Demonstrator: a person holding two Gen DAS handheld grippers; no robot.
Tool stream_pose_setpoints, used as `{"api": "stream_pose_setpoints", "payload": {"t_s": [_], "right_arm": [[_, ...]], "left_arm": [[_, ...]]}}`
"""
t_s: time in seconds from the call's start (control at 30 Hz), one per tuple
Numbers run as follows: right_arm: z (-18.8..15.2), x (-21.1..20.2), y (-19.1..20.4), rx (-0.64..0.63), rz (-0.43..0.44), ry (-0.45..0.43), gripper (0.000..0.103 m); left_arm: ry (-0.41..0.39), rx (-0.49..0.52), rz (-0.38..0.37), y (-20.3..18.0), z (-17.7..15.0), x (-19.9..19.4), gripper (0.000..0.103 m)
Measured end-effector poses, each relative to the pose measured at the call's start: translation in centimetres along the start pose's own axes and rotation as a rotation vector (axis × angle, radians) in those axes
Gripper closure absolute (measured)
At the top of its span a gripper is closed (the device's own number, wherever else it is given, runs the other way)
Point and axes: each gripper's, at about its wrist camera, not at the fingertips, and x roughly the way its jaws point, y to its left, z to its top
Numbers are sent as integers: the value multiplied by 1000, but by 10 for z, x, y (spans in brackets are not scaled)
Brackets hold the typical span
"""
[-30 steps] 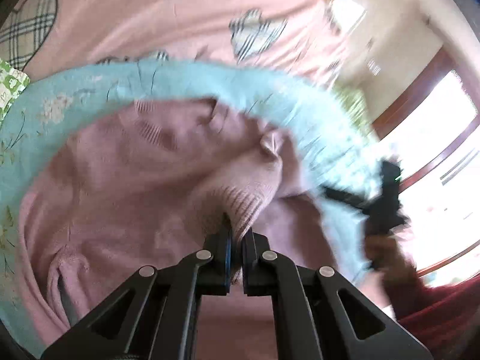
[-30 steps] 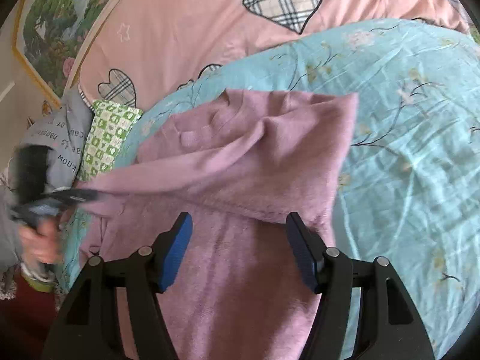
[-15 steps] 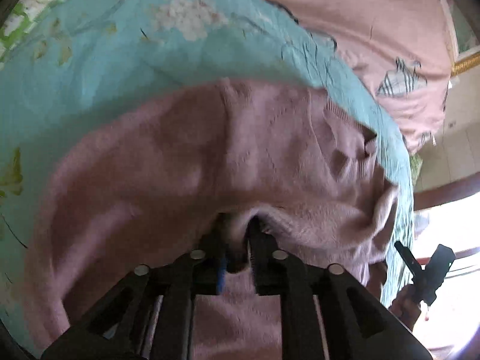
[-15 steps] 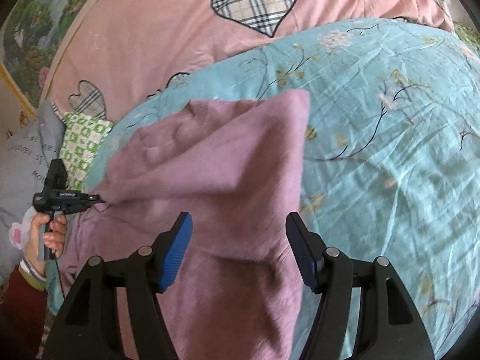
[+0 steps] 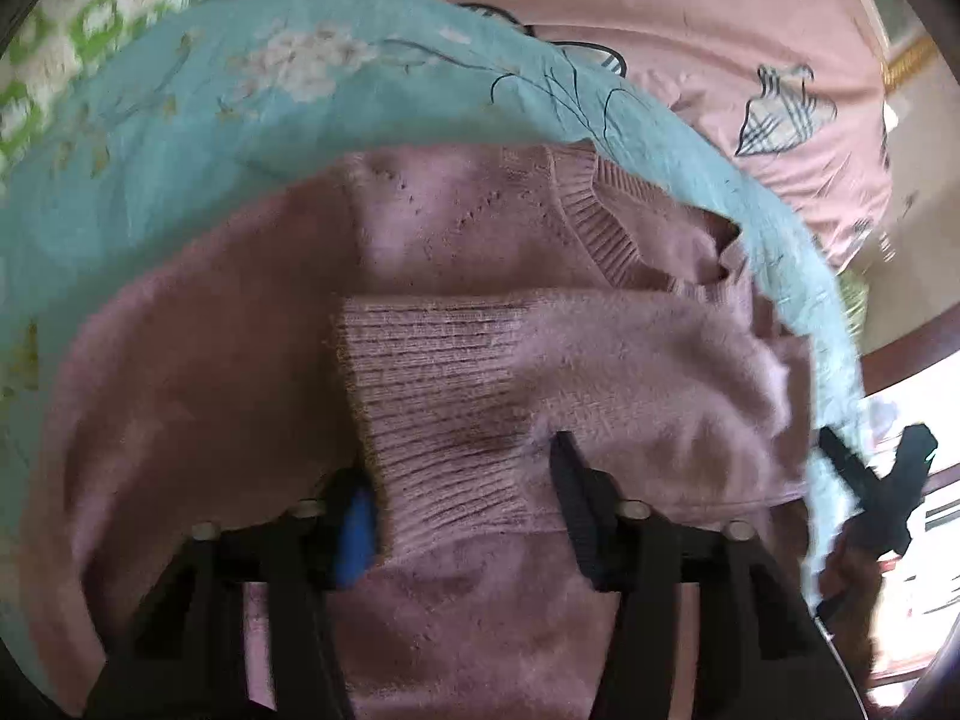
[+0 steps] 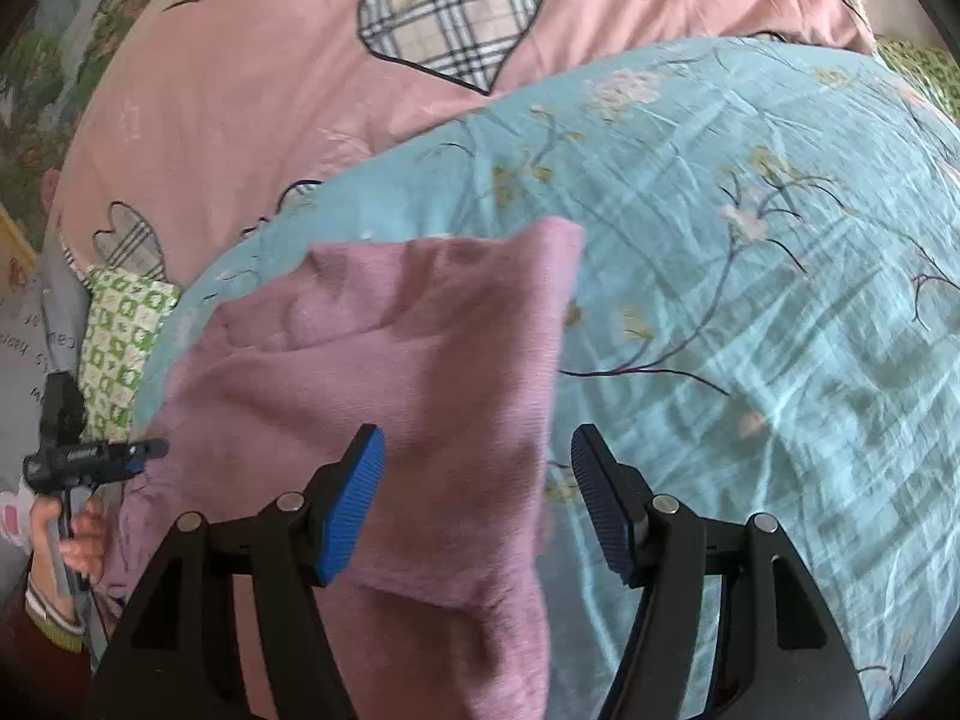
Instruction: Fold small clothes
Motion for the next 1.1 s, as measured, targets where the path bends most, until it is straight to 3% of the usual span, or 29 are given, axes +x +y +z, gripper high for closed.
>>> {"api": "stream_pose_setpoints", "payload": {"t_s": [0.03,0.13,0.23,0.47,0.5,0.53,0.6,0.67,0.77,0.87,1.0,1.07,1.1], "right_arm": [[2,2,-3,8,-2,4,37],[7,6,-11,47,1,11,37],[12,6,-12,43,-4,-1,37],[17,40,-6,23,8,72,38],[16,44,-1,-13,3,76,50],[15,48,3,-44,-2,93,94],[18,47,1,-51,-14,120,95],[29,27,0,-116,-76,78,95],[46,7,-7,-155,-118,66,96],[44,14,-3,-229,-188,92,96],[30,38,-6,-246,-234,145,94],[27,36,-3,-239,-248,130,83],[25,29,0,-236,-266,116,71]], "left_arm": [[-6,15,17,-4,-1,-2,102],[-111,30,10,-14,-8,-31,100],[-175,-52,-54,-2,-19,-51,100],[-95,-149,-88,25,-53,-33,100],[-82,-162,-91,25,-53,-28,100],[-74,-169,-96,24,-52,-25,100],[-66,-161,-116,16,-53,-24,100],[-60,-131,-144,7,-50,-24,100],[-26,-95,-131,-12,-44,-5,100],[-1,-119,-92,-5,-43,13,100],[13,-156,-123,6,-47,14,99],[-5,-114,-71,2,-53,-1,98],[-11,-102,-55,1,-59,-10,98]]}}
